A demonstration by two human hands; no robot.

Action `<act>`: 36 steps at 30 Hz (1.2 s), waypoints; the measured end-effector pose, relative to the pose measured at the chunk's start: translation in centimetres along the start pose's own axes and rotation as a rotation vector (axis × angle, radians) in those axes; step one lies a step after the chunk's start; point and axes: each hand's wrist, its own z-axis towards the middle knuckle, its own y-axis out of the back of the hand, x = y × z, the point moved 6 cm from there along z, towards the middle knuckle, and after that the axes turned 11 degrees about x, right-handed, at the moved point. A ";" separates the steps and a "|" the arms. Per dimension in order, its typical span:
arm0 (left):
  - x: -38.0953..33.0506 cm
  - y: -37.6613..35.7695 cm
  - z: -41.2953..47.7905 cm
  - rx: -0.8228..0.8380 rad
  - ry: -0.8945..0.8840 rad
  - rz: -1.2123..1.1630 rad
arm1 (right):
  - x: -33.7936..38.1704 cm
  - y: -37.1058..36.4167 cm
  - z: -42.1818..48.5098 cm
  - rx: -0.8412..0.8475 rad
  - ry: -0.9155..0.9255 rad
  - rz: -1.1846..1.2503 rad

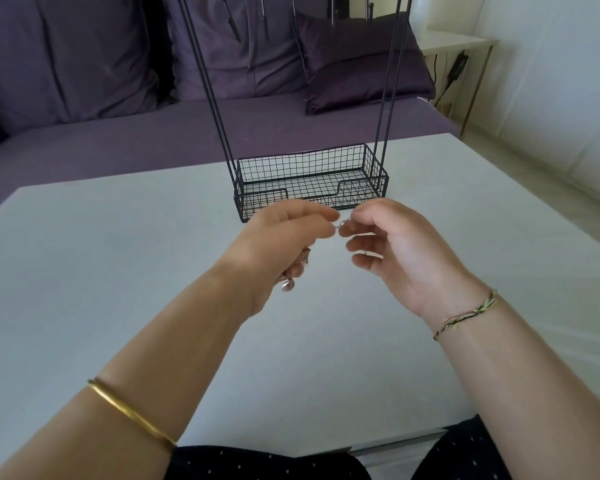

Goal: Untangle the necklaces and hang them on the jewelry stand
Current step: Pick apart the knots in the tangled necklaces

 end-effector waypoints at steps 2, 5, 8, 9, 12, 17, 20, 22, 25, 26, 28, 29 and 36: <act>0.0 0.0 -0.1 -0.009 -0.012 0.078 | 0.0 0.1 0.0 -0.003 0.008 -0.028; 0.1 0.1 -0.1 -0.036 -0.019 0.087 | -0.1 0.1 0.1 -0.002 0.012 -0.047; 0.1 0.3 0.0 -0.066 -0.036 0.057 | -0.1 0.0 0.1 0.006 0.000 -0.052; 0.1 0.3 0.0 -0.071 -0.046 0.040 | -0.2 0.0 0.1 0.006 -0.009 -0.052; 0.2 0.3 0.2 -0.077 -0.041 0.010 | -0.3 -0.1 0.0 0.003 -0.041 -0.058; 0.2 0.3 0.2 -0.085 -0.025 -0.001 | -0.4 -0.3 -0.2 0.003 -0.059 -0.069; 0.2 0.3 0.1 -0.079 -0.031 0.007 | -0.1 -0.4 -0.2 0.016 -0.011 -0.078; 0.1 0.2 0.2 -0.073 -0.040 0.029 | 0.2 -0.4 -0.3 0.006 0.027 -0.115; 0.1 0.2 0.2 -0.069 -0.041 0.048 | 0.8 -0.3 -0.5 -0.043 0.109 -0.233; 0.1 0.2 0.2 -0.072 -0.041 0.053 | 1.0 -0.2 -0.5 -0.054 0.143 -0.273; 0.0 0.2 0.1 -0.080 -0.050 0.070 | 1.4 -0.3 -0.6 -0.042 0.213 -0.346; -0.1 0.1 0.1 -0.086 -0.058 0.084 | 1.7 -0.4 -0.7 -0.033 0.252 -0.399; -0.4 0.2 -0.1 -0.115 -0.096 0.165 | 3.0 -1.4 -1.2 -0.133 0.549 -1.003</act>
